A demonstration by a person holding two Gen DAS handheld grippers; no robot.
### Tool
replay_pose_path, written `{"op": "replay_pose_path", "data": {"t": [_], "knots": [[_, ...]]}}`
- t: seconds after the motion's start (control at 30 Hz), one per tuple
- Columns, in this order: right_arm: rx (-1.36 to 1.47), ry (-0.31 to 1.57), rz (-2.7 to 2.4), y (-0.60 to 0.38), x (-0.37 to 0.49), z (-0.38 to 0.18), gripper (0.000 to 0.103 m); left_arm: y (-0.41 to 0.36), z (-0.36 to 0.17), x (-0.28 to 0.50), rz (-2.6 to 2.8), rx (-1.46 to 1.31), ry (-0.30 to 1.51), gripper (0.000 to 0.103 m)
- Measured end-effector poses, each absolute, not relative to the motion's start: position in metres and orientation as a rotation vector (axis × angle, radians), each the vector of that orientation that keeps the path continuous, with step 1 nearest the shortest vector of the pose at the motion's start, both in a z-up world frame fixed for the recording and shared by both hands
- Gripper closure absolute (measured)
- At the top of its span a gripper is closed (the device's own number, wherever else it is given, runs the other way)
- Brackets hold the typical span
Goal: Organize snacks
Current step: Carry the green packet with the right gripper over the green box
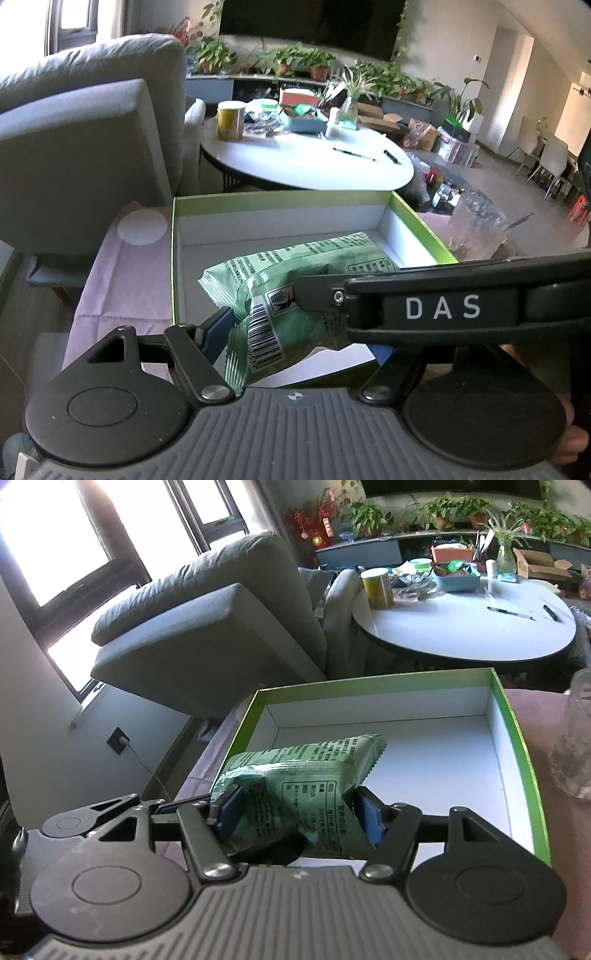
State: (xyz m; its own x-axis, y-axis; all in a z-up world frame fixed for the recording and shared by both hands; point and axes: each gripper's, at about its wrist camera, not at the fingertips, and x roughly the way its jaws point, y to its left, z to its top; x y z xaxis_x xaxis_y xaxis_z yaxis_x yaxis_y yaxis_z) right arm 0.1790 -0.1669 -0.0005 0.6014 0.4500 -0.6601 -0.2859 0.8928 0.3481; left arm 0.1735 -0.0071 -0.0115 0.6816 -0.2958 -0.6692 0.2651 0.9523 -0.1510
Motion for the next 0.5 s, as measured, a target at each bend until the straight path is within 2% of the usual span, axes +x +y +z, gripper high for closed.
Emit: {"op": "replay_pose_path", "data": {"t": [0.5], "knots": [[0.239,0.89,0.435,-0.162,0.199,-0.012,0.049,-0.007,-0.028,0.194,-0.297,-0.059,0.843,0.032]]}}
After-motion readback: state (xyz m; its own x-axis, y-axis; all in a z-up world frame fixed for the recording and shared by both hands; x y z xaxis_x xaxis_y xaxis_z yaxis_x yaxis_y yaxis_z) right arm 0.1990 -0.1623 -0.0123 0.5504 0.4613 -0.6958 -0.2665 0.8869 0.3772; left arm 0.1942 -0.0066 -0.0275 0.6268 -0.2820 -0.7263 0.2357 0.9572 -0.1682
